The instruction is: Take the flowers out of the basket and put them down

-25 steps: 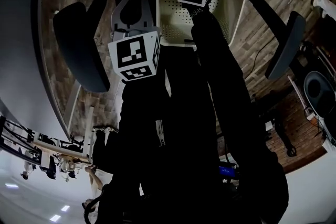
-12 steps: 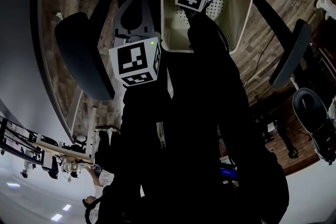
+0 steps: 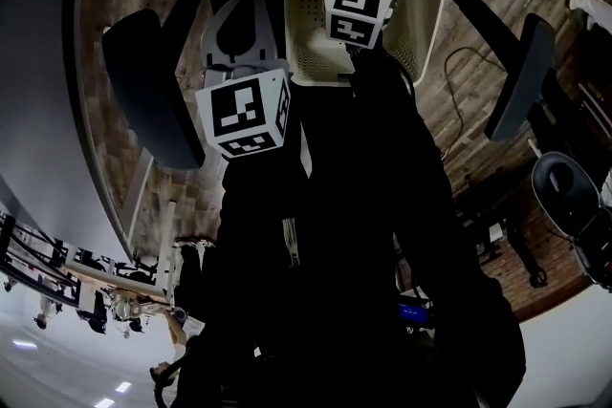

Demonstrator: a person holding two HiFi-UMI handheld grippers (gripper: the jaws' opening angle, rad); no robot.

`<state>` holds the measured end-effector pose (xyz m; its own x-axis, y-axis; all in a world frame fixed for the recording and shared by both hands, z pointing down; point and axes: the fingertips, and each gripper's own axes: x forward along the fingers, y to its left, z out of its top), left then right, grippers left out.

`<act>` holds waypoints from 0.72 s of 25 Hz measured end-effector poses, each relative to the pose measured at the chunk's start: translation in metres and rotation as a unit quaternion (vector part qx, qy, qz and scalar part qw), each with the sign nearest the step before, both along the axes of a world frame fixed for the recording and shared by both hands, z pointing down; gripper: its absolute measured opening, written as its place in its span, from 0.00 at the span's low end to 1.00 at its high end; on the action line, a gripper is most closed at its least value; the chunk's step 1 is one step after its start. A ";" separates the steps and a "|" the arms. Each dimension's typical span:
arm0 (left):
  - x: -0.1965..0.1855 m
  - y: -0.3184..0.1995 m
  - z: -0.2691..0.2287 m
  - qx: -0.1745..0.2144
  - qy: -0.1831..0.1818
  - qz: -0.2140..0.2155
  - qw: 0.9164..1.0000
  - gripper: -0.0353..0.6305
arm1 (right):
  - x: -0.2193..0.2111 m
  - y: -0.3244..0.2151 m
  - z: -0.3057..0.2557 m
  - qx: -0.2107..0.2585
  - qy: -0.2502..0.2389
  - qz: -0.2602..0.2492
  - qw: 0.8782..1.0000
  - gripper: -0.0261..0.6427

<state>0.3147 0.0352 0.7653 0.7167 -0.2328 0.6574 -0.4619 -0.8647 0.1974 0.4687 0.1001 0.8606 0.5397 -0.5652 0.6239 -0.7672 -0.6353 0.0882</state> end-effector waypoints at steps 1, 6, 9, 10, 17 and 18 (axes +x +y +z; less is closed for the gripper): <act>0.001 0.003 -0.008 0.000 0.002 0.000 1.000 0.05 | -0.002 0.005 -0.012 0.002 -0.006 0.004 1.000 0.82; 0.001 0.005 -0.075 0.013 0.033 -0.019 0.999 0.05 | -0.014 0.020 -0.099 0.016 -0.014 0.003 1.000 0.82; -0.020 0.004 -0.129 0.019 0.042 -0.033 0.998 0.05 | -0.039 0.026 -0.162 0.017 -0.023 -0.004 1.000 0.82; -0.028 0.004 -0.146 0.021 0.045 -0.041 0.998 0.05 | -0.046 0.028 -0.184 0.018 -0.024 -0.010 1.000 0.82; -0.085 -0.002 -0.239 0.038 0.059 -0.120 0.990 0.05 | -0.097 0.013 -0.312 0.049 -0.023 -0.076 0.996 0.82; -0.094 -0.002 -0.250 0.041 0.060 -0.131 0.989 0.05 | -0.105 0.012 -0.327 0.053 -0.023 -0.085 0.995 0.82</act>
<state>0.2203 0.0335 0.5154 0.6969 -0.4698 0.5418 -0.6493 -0.7342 0.1985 0.3636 0.1120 0.5339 0.4030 -0.7093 0.5783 -0.8660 -0.5000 -0.0098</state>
